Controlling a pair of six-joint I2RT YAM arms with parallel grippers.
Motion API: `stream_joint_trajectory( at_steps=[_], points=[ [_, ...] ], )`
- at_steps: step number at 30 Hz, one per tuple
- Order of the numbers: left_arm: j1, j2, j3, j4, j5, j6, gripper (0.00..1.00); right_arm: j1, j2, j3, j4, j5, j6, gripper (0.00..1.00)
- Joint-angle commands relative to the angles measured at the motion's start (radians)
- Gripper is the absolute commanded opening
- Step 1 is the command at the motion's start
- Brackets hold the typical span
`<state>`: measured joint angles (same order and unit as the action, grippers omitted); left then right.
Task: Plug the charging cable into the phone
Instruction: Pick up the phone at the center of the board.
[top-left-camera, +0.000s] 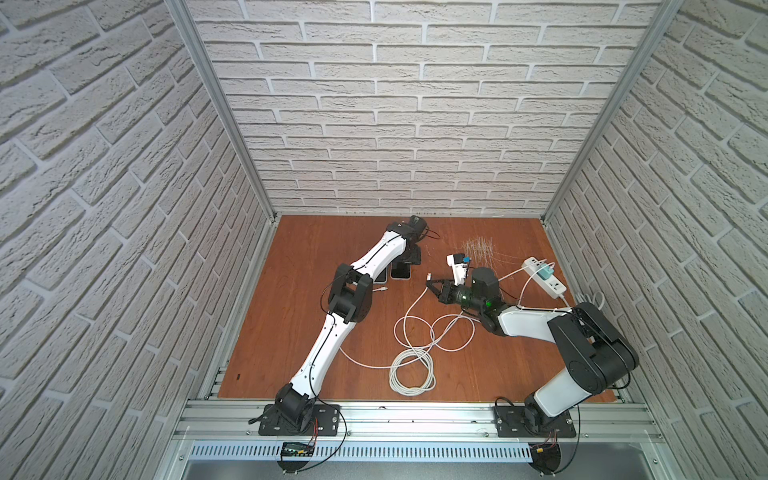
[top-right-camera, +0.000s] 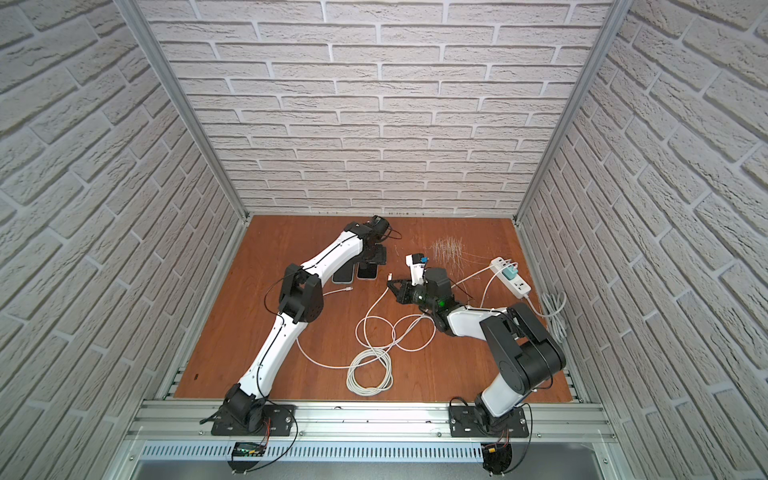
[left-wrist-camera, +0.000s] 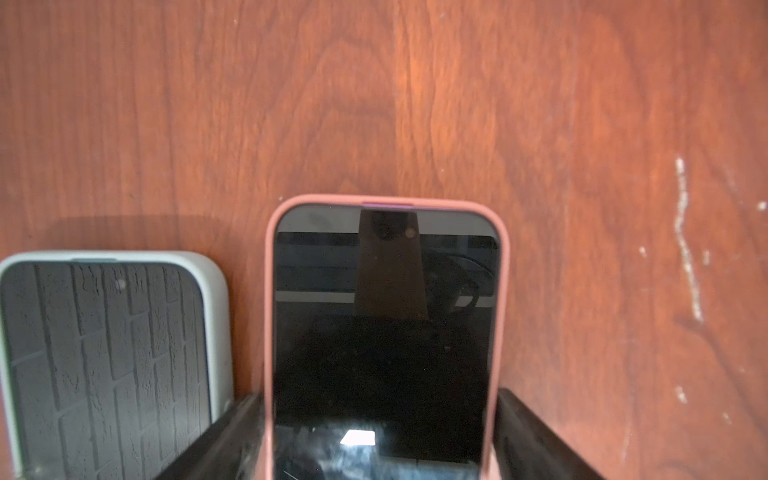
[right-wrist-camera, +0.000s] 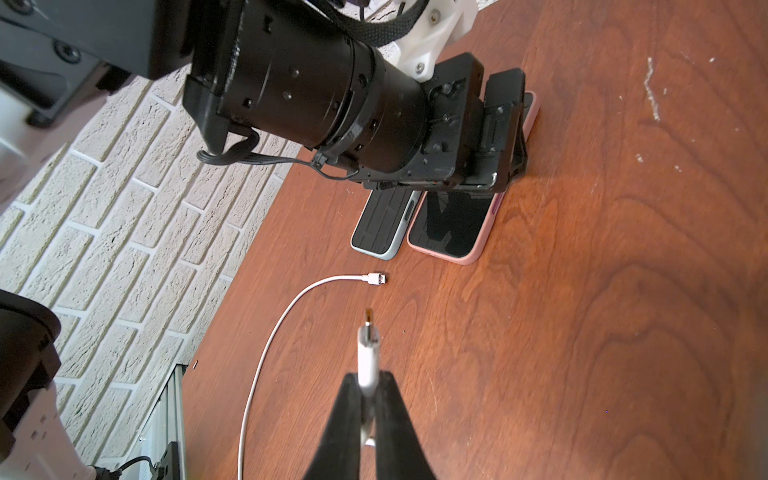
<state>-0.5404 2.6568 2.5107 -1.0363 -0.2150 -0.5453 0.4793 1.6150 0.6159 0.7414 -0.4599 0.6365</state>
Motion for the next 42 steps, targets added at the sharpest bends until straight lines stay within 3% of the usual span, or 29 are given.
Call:
stream_joint_trajectory(
  at_steps=[1, 5, 9, 13, 18, 27, 34, 42],
  points=[
    [-0.012, 0.076, -0.020, -0.152, -0.010, -0.003, 0.85, -0.001, 0.010, 0.018, 0.023, -0.013, -0.004, 0.03],
    [-0.013, 0.080, -0.034, -0.159, 0.006, -0.015, 0.79, -0.001, 0.008, 0.018, 0.024, -0.012, -0.005, 0.04],
    [-0.012, 0.074, -0.042, -0.156, 0.018, -0.020, 0.64, 0.000, 0.009, 0.019, 0.023, -0.011, -0.004, 0.04],
    [-0.013, 0.060, -0.052, -0.138, 0.020, -0.021, 0.54, -0.001, 0.010, 0.018, 0.023, -0.012, -0.005, 0.03],
    [-0.012, -0.072, -0.181, 0.013, 0.024, -0.031, 0.38, 0.001, 0.013, 0.022, 0.024, -0.019, -0.004, 0.04],
    [0.006, -0.359, -0.352, 0.265, -0.094, -0.154, 0.33, 0.053, -0.020, 0.028, -0.016, -0.049, -0.076, 0.04],
    [-0.007, -0.568, -0.603, 0.482, -0.086, -0.224, 0.32, 0.085, 0.044, 0.099, -0.070, -0.107, -0.098, 0.04],
    [-0.014, -0.681, -0.731, 0.523, -0.040, -0.259, 0.33, 0.087, 0.099, 0.145, -0.086, -0.147, -0.085, 0.04]
  ],
)
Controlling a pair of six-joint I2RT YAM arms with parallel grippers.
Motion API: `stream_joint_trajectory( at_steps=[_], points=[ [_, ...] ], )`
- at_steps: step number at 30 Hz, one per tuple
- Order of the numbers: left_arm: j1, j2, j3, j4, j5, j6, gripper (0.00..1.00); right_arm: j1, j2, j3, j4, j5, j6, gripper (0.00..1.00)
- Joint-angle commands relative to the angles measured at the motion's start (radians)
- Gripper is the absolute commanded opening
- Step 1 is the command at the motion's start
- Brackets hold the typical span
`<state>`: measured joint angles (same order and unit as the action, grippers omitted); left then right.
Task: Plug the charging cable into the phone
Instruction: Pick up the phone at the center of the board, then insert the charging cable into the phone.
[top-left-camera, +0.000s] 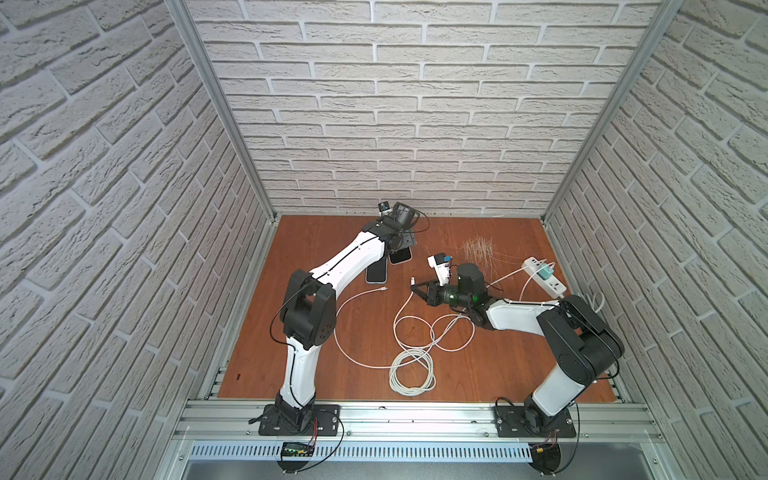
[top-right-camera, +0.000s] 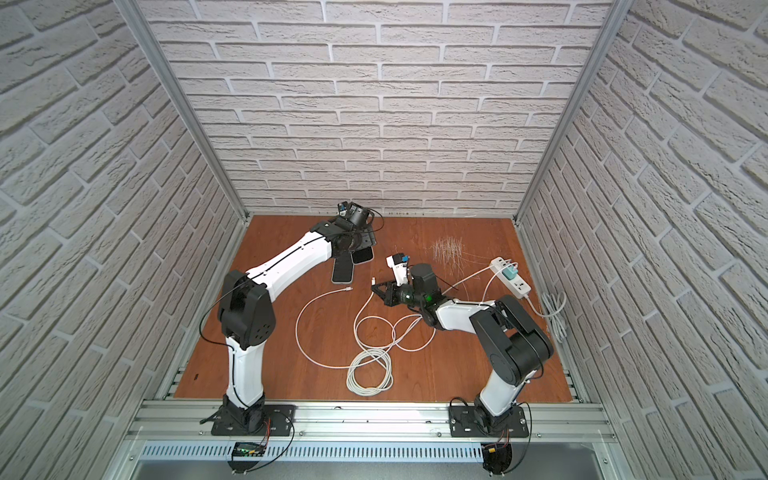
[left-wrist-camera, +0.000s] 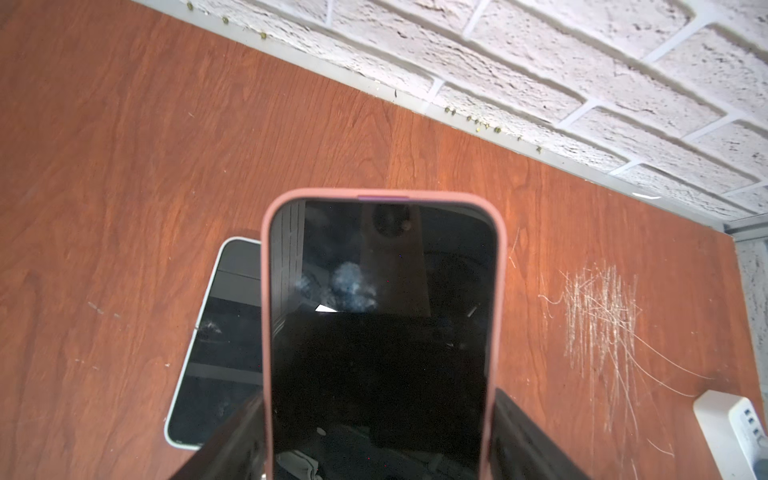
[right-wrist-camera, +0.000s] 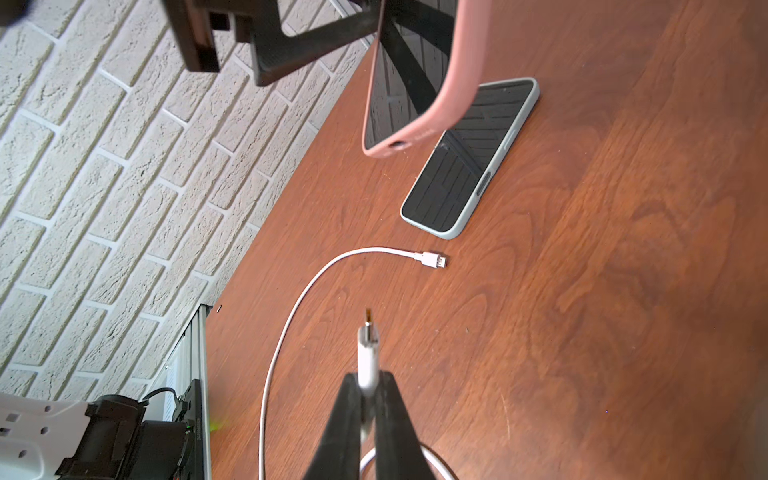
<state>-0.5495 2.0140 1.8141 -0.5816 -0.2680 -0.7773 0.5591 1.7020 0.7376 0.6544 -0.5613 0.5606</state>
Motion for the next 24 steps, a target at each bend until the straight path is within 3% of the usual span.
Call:
stream_joint_trajectory(
  at_steps=[1, 24],
  points=[
    [-0.005, -0.047, -0.048, 0.075, 0.021, -0.033, 0.33, 0.008, 0.017, 0.028, 0.001, -0.050, -0.007, 0.04],
    [-0.032, -0.113, -0.139, 0.103, 0.079, -0.017, 0.32, 0.009, 0.100, 0.098, -0.016, -0.074, 0.023, 0.04]
  ],
)
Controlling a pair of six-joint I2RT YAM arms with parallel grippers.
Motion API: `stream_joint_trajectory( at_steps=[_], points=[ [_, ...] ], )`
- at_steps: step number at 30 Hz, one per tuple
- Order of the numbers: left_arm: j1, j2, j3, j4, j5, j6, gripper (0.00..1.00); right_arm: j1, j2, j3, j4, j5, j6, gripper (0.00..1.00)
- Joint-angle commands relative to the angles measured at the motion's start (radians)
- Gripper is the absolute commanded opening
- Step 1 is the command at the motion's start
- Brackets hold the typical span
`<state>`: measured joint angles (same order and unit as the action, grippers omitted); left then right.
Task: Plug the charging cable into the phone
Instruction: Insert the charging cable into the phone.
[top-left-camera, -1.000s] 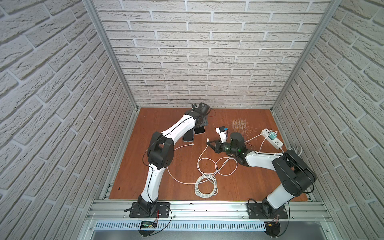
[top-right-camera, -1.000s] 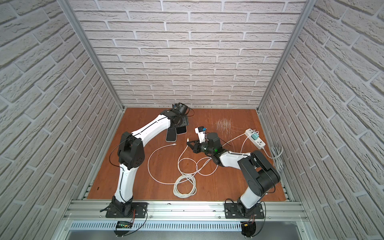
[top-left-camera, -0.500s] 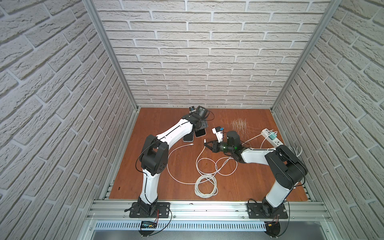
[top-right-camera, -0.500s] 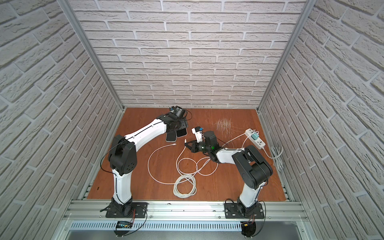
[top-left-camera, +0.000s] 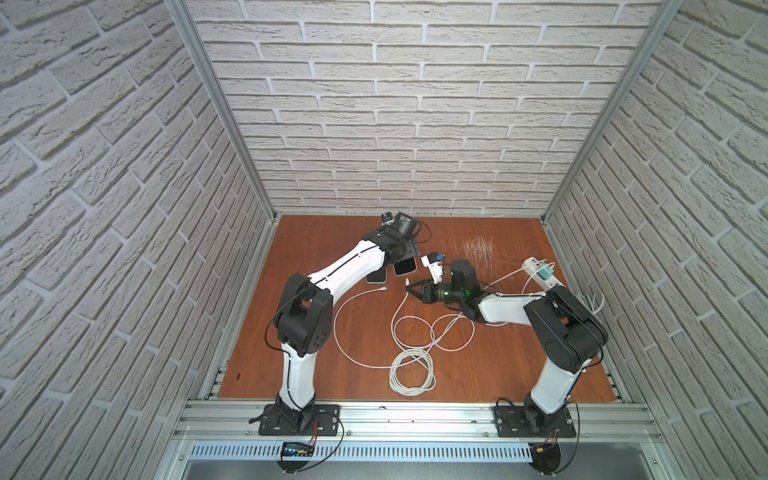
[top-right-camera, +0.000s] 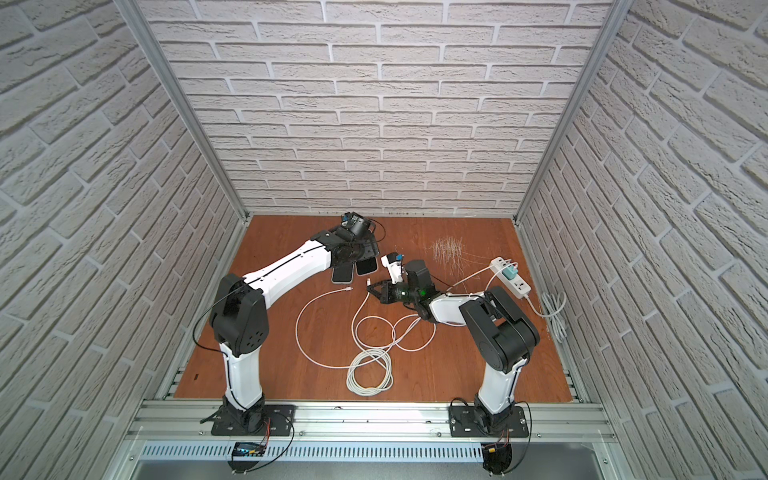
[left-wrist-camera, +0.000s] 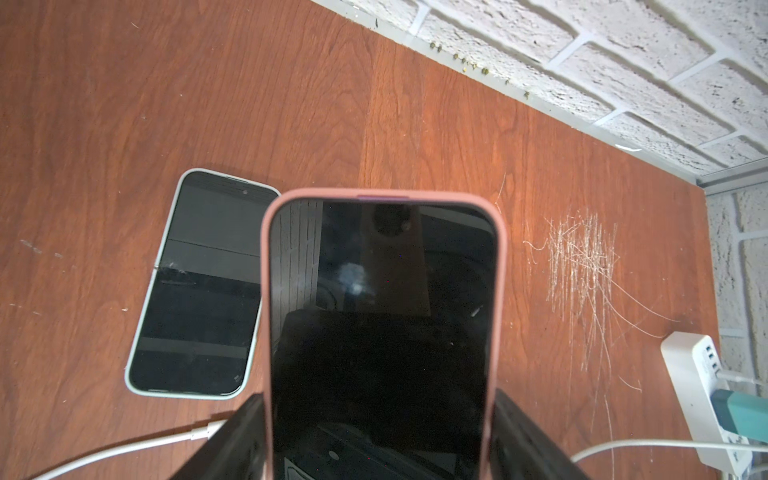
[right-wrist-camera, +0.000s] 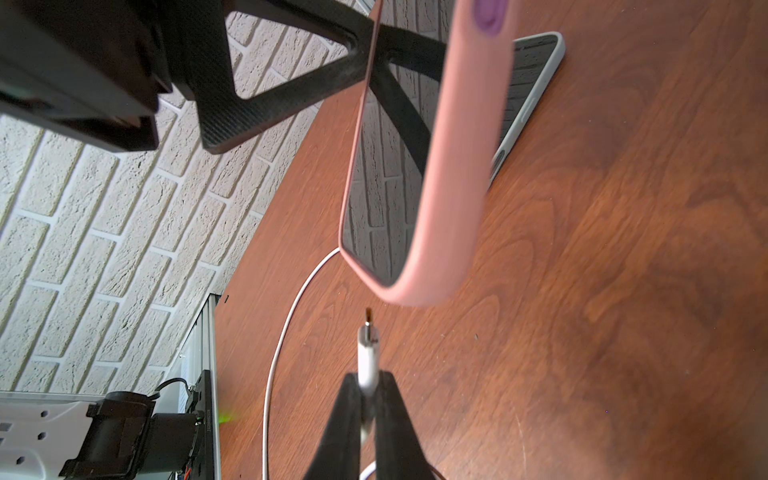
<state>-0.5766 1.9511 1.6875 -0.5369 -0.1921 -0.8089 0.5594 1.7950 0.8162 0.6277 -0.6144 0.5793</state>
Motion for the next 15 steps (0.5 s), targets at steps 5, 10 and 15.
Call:
stream_joint_trajectory(
  at_steps=[5, 10, 15],
  points=[
    [-0.008, -0.050, -0.026, 0.066, 0.019, 0.032, 0.32, 0.008, 0.006, 0.019, 0.012, -0.019, 0.004, 0.03],
    [-0.012, -0.058, -0.043, 0.079, 0.025, 0.043, 0.31, 0.008, 0.007, 0.021, 0.008, -0.019, 0.005, 0.03],
    [-0.012, -0.064, -0.049, 0.082, 0.033, 0.045, 0.31, 0.008, 0.013, 0.024, 0.006, -0.024, 0.007, 0.04]
  ],
)
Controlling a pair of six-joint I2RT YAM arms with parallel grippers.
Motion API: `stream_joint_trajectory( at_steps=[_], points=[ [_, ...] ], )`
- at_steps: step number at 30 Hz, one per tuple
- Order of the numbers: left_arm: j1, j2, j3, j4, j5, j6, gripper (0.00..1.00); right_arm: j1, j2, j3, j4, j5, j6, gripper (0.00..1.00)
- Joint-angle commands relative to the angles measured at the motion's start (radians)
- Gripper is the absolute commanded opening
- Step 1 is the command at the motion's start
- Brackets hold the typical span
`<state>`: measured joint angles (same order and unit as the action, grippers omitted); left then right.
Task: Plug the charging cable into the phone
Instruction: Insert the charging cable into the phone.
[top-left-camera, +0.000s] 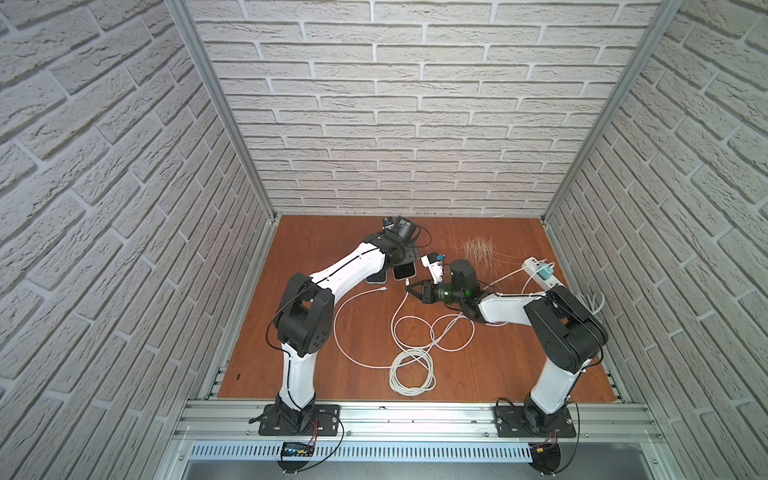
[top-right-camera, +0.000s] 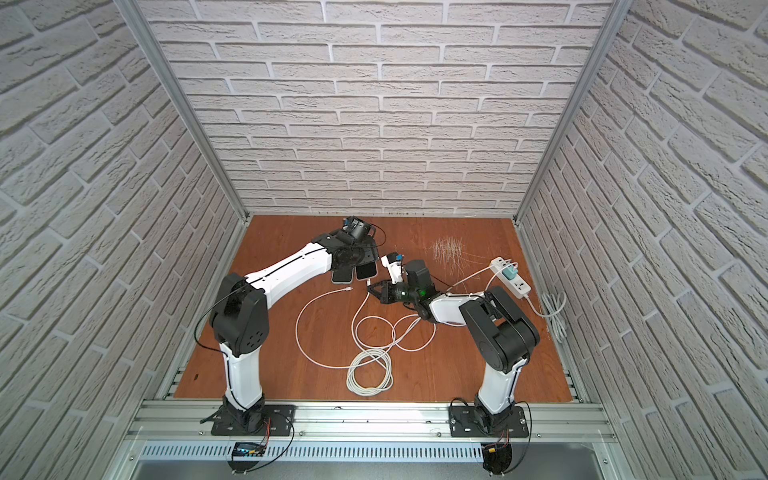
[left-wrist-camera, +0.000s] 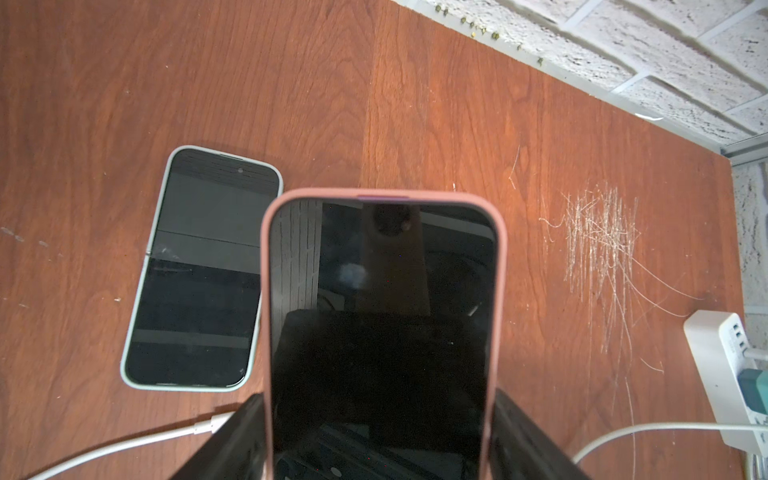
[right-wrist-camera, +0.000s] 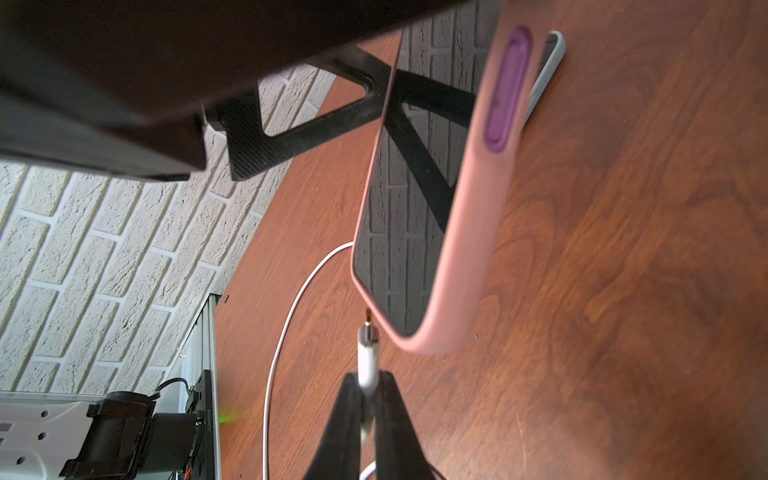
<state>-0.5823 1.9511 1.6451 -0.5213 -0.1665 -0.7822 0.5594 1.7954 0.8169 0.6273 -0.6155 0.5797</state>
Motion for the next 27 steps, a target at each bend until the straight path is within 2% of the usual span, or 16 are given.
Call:
stream_joint_trajectory(
  at_steps=[1, 27],
  points=[
    [-0.006, -0.066, -0.007, 0.069, 0.009, 0.019, 0.31, 0.009, 0.013, 0.024, 0.004, -0.022, 0.006, 0.04],
    [-0.002, -0.086, -0.045, 0.095, 0.023, 0.027, 0.32, 0.002, 0.007, 0.009, 0.041, -0.036, 0.022, 0.04]
  ],
)
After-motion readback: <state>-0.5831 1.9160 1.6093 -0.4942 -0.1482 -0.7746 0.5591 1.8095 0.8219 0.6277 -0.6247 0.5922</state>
